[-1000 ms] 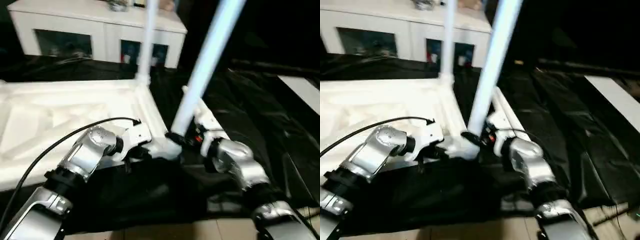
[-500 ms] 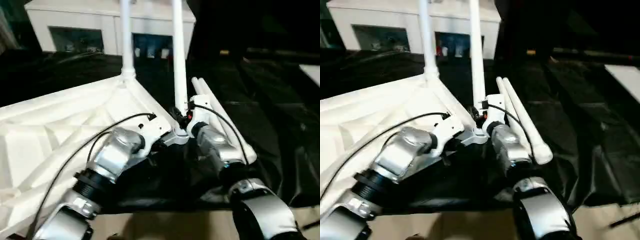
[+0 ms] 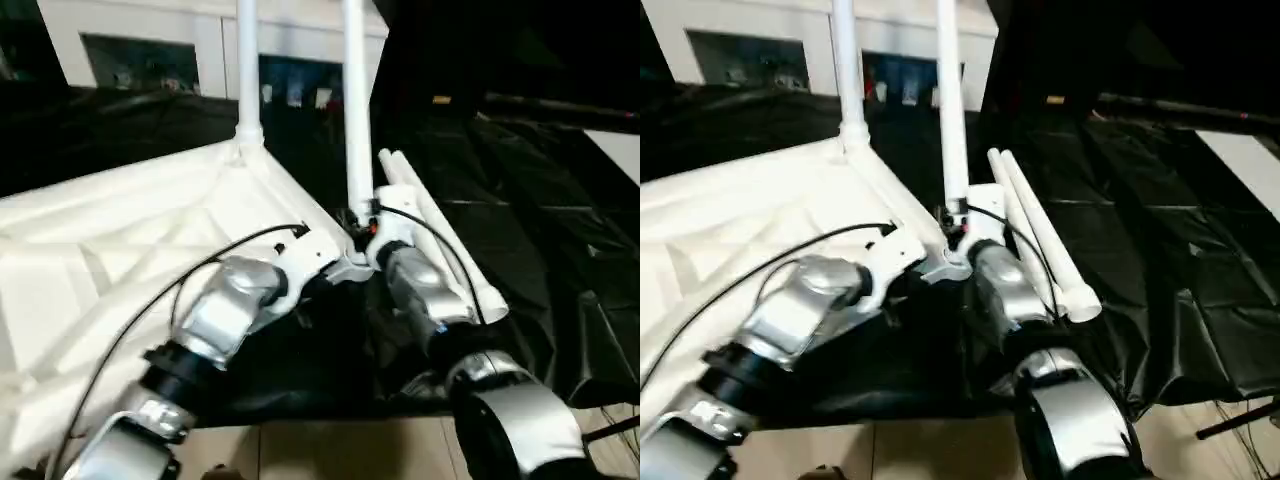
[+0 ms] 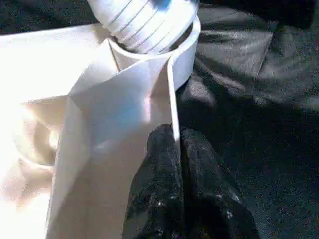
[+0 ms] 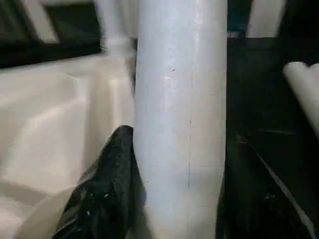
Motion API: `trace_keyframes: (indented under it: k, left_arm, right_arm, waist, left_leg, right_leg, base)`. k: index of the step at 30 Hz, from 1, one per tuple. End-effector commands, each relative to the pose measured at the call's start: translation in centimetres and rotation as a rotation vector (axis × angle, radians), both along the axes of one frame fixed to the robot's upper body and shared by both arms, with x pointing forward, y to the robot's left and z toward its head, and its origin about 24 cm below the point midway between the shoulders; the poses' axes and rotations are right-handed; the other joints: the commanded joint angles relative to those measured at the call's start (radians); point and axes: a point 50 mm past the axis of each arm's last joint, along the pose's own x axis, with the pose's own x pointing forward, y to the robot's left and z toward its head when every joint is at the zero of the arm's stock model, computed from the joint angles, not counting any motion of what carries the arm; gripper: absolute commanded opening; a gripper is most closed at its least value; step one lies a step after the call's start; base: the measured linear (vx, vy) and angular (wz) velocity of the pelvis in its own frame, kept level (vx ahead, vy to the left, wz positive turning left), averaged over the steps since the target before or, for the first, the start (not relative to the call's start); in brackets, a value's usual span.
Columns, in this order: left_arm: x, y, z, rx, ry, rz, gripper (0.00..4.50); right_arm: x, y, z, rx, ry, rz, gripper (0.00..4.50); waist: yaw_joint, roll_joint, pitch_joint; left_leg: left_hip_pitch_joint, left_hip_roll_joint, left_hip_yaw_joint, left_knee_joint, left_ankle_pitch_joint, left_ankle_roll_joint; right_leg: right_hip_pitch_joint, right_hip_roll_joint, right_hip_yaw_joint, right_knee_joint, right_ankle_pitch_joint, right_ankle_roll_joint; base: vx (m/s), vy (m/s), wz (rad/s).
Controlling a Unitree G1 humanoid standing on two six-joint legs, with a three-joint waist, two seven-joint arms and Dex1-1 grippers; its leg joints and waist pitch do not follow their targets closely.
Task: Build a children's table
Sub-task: Insert table leg to table base
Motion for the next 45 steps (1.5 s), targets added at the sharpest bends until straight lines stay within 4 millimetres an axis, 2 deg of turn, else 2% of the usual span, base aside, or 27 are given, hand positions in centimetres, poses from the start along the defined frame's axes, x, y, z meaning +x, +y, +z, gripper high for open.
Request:
trace_keyframes:
  k: [1,2,3,4,6,7,9,11,12,13,14,15,16,18,19,20,22,25,27,29,30,31,34,36,39,43,45]
  left_arm:
    - [-0.4,0.1,-0.2,-0.012,-0.026,-0.077,0.00]
    - [-0.5,0.1,0.0,-0.022,-0.035,-0.103,0.00]
    - [-0.9,0.3,0.4,-0.049,-0.053,-0.169,0.00]
    - [-1.1,0.5,0.6,-0.057,-0.057,-0.186,0.28]
    - [-1.1,0.7,0.7,-0.066,-0.069,-0.183,0.56]
    - [-1.2,1.0,1.1,-0.117,-0.071,-0.195,0.56]
    - [-1.1,1.3,1.5,-0.148,-0.077,-0.185,0.69]
    - [-0.7,2.1,2.5,-0.205,-0.091,-0.170,0.94]
    - [-0.3,2.7,3.4,-0.254,-0.106,-0.159,0.98]
    - [-0.1,3.0,3.9,-0.288,-0.115,-0.157,1.03]
    - [0.0,3.1,4.1,-0.295,-0.116,-0.156,1.14]
    - [0.5,3.7,5.4,-0.374,-0.122,-0.151,1.14]
    - [0.5,3.7,5.4,-0.376,-0.122,-0.151,1.28]
    - [0.9,3.4,7.2,-0.518,-0.102,-0.134,1.43]
    - [1.0,3.3,7.4,-0.530,-0.100,-0.132,1.46]
    - [1.3,2.3,8.4,-0.653,-0.063,-0.110,1.51]
    - [1.5,1.4,9.0,-0.738,-0.036,-0.103,1.66]
    - [1.8,-0.9,10.2,-0.891,0.016,-0.114,1.94]
    - [2.0,-2.6,10.3,-0.896,0.027,-0.122,2.04]
    - [2.1,-3.3,10.3,-0.886,0.031,-0.123,2.17]
    - [2.1,-3.4,10.3,-0.893,0.033,-0.126,2.29]
    - [2.0,-3.6,10.5,-0.918,0.042,-0.137,2.29]
    - [1.5,-4.5,11.2,-0.980,0.085,-0.191,2.62]
    - [1.5,-4.7,11.1,-0.961,0.085,-0.183,2.79]
    - [1.8,-4.6,11.2,-0.974,0.087,-0.153,2.95]
    - [2.1,-4.2,11.4,-0.993,0.113,-0.124,2.95]
    - [2.2,-4.1,11.4,-0.982,0.120,-0.111,2.78]
  right_arm:
    - [-0.5,-1.3,0.2,0.065,-0.033,0.050,1.86]
    - [-0.5,-1.6,0.6,0.077,-0.056,0.062,1.85]
    - [-0.9,-2.6,1.6,0.102,-0.116,0.094,1.85]
    - [-1.2,-3.0,1.9,0.108,-0.139,0.107,1.85]
    - [-1.4,-3.3,2.1,0.113,-0.160,0.118,1.85]
    - [-2.0,-3.9,2.4,0.115,-0.191,0.140,1.85]
    - [-2.3,-4.2,2.5,0.113,-0.204,0.153,1.85]
    - [-2.8,-4.6,2.8,0.102,-0.218,0.177,1.85]
    - [-3.0,-4.8,3.0,0.092,-0.221,0.195,1.85]
    - [-3.3,-4.9,3.1,0.085,-0.223,0.207,1.85]
    - [-3.3,-4.9,3.1,0.084,-0.223,0.208,1.85]
    - [-3.6,-5.1,3.4,0.075,-0.223,0.218,1.85]
    - [-3.6,-5.1,3.4,0.075,-0.223,0.218,1.85]
    - [-4.2,-5.1,3.6,0.079,-0.216,0.249,1.85]
    - [-4.2,-5.1,3.6,0.079,-0.215,0.253,1.85]
    - [-4.8,-4.9,3.9,0.090,-0.215,0.298,1.85]
    - [-5.1,-4.7,4.1,0.092,-0.214,0.325,1.85]
    - [-5.5,-4.3,4.2,0.070,-0.206,0.377,1.85]
    - [-5.6,-4.0,4.1,0.058,-0.198,0.392,1.85]
    - [-5.7,-3.8,4.1,0.060,-0.193,0.395,1.85]
    - [-5.7,-3.8,4.1,0.059,-0.192,0.396,1.85]
    - [-5.7,-3.7,4.1,0.053,-0.186,0.401,1.85]
    - [-6.0,-3.5,3.8,0.021,-0.166,0.426,1.85]
    - [-6.3,-3.5,3.7,0.006,-0.159,0.441,1.85]
    - [-6.4,-3.6,3.7,0.001,-0.156,0.441,1.85]
    - [-6.3,-3.9,3.7,-0.003,-0.153,0.430,1.85]
    - [-6.2,-3.9,3.6,-0.007,-0.152,0.432,1.85]
  waist:
    - [-0.005,0.011,-0.065]
    - [-0.002,0.005,-0.073]
    - [-0.004,0.007,-0.076]
    - [-0.001,0.004,-0.078]
    - [0.000,0.002,-0.084]
    - [0.002,0.006,-0.089]
    - [0.002,0.005,-0.093]
    - [-0.002,0.005,-0.088]
    - [-0.002,0.005,-0.082]
    - [0.000,0.007,-0.080]
    - [0.000,0.007,-0.078]
    - [-0.001,0.009,-0.072]
    - [0.001,0.010,-0.071]
    - [0.002,0.009,-0.068]
    - [0.002,0.010,-0.067]
    - [0.003,0.007,-0.063]
    - [0.010,0.008,-0.066]
    - [0.011,0.003,-0.071]
    - [0.014,-0.005,-0.074]
    - [0.016,-0.004,-0.077]
    - [0.015,-0.008,-0.079]
    - [0.015,-0.004,-0.079]
    - [0.015,-0.004,-0.083]
    - [0.017,-0.003,-0.082]
    - [0.018,0.000,-0.081]
    - [0.022,-0.001,-0.078]
    - [0.027,0.000,-0.075]
  left_leg:
    - [0.010,0.045,-0.003,-0.059,-0.271,0.009]
    - [0.004,0.040,0.005,-0.042,-0.114,0.044]
    - [0.003,0.034,0.014,-0.030,0.004,0.082]
    - [0.003,0.028,0.020,-0.020,0.068,0.108]
    - [0.005,0.025,0.021,-0.012,0.119,0.132]
    - [0.003,0.024,0.021,-0.008,0.142,0.138]
    - [0.000,0.022,0.022,0.000,0.166,0.140]
    - [-0.001,0.026,0.023,-0.002,0.123,0.139]
    - [-0.002,0.029,0.024,-0.006,0.059,0.129]
    - [-0.001,0.030,0.023,-0.007,0.030,0.122]
    - [0.000,0.034,0.022,-0.011,-0.014,0.106]
    - [0.002,0.036,0.022,-0.015,-0.064,0.085]
    - [0.004,0.037,0.023,-0.017,-0.091,0.070]
    - [0.007,0.039,0.021,-0.024,-0.167,0.027]
    - [0.008,0.039,0.022,-0.024,-0.180,0.020]
    - [0.008,0.040,0.023,-0.026,-0.209,0.011]
    - [0.010,0.040,0.021,-0.024,-0.219,0.007]
    - [0.001,0.037,0.020,-0.020,-0.180,0.008]
    - [-0.003,0.032,0.021,-0.013,-0.130,0.033]
    - [-0.004,0.029,0.020,-0.009,-0.100,0.051]
    - [-0.008,0.028,0.019,-0.006,-0.079,0.061]
    - [-0.008,0.027,0.019,-0.006,-0.069,0.064]
    - [-0.005,0.027,0.020,0.001,-0.037,0.083]
    - [-0.003,0.028,0.019,0.001,-0.045,0.093]
    - [-0.003,0.030,0.018,-0.001,-0.073,0.083]
    - [-0.001,0.031,0.018,-0.002,-0.116,0.062]
    - [0.000,0.032,0.017,-0.005,-0.144,0.046]
  right_leg:
    - [0.028,-0.069,0.051,-0.066,-0.125,-0.156]
    - [0.037,-0.061,0.047,-0.046,0.068,-0.170]
    - [0.037,-0.054,0.046,-0.029,0.238,-0.191]
    - [0.040,-0.048,0.046,-0.019,0.358,-0.199]
    - [0.043,-0.047,0.044,-0.009,0.444,-0.218]
    - [0.046,-0.048,0.043,-0.003,0.482,-0.231]
    - [0.043,-0.041,0.042,0.004,0.529,-0.241]
    - [0.038,-0.043,0.040,0.001,0.464,-0.254]
    - [0.037,-0.050,0.041,-0.006,0.372,-0.256]
    - [0.037,-0.052,0.042,-0.010,0.325,-0.256]
    - [0.036,-0.054,0.043,-0.015,0.248,-0.250]
    - [0.032,-0.056,0.044,-0.023,0.158,-0.242]
    - [0.029,-0.057,0.045,-0.025,0.114,-0.238]
    - [0.027,-0.061,0.046,-0.035,-0.020,-0.220]
    - [0.025,-0.060,0.047,-0.036,-0.036,-0.217]
    - [0.021,-0.061,0.048,-0.041,-0.071,-0.212]
    - [0.021,-0.064,0.048,-0.041,-0.082,-0.213]
    - [0.028,-0.064,0.047,-0.036,-0.041,-0.211]
    - [0.033,-0.062,0.046,-0.035,0.023,-0.212]
    - [0.036,-0.062,0.046,-0.032,0.053,-0.203]
    - [0.040,-0.062,0.045,-0.029,0.077,-0.201]
    - [0.041,-0.062,0.045,-0.027,0.089,-0.204]
    - [0.039,-0.057,0.043,-0.020,0.163,-0.234]
    - [0.041,-0.056,0.043,-0.022,0.155,-0.239]
    - [0.041,-0.060,0.042,-0.024,0.119,-0.237]
    - [0.037,-0.060,0.043,-0.029,0.049,-0.230]
    - [0.035,-0.062,0.043,-0.034,-0.002,-0.217]
  base:
    - [0.000,0.000,0.00]
    - [0.000,0.000,0.00]
    - [0.067,-0.004,-0.01]
    - [0.101,-0.004,-0.02]
    - [0.063,-0.001,-0.01]
    - [0.000,0.000,0.00]
    - [0.000,0.000,0.00]
    - [0.000,0.000,0.00]
    - [0.000,0.000,0.00]
    - [0.000,0.000,0.00]
    - [0.000,0.000,0.00]
    - [0.000,0.000,0.00]
    - [0.000,0.000,0.00]
    - [-0.060,0.000,-0.01]
    - [-0.080,0.006,0.00]
    - [0.000,0.000,0.00]
    - [0.000,0.000,0.00]
    - [0.000,0.000,0.00]
    - [0.000,0.000,0.00]
    - [0.000,0.000,0.00]
    - [0.000,0.000,0.00]
    - [0.000,0.000,0.00]
    - [0.000,0.000,0.00]
    - [0.000,0.000,0.00]
    - [0.000,0.000,0.00]
    - [0.000,0.000,0.00]
    - [0.000,0.000,0.00]
